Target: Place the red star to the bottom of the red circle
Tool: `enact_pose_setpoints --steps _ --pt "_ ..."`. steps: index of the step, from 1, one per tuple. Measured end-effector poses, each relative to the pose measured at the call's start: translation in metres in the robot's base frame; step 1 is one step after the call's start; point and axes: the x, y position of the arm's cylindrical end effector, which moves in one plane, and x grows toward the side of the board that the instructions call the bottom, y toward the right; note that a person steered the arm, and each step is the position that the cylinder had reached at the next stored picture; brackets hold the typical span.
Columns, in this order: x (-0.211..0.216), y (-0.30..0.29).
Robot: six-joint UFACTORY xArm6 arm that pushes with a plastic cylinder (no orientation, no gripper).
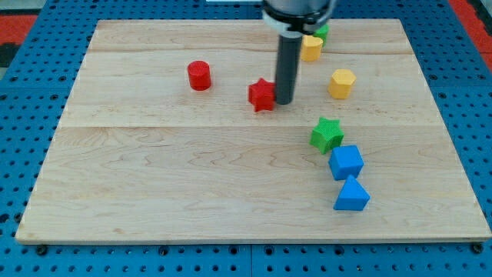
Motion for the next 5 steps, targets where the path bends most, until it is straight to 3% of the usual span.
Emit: enact_pose_setpoints --steps 2,3,5 --pt "0.000 -0.036" --pt "0.011 -0.095" --pt "-0.002 -0.054"
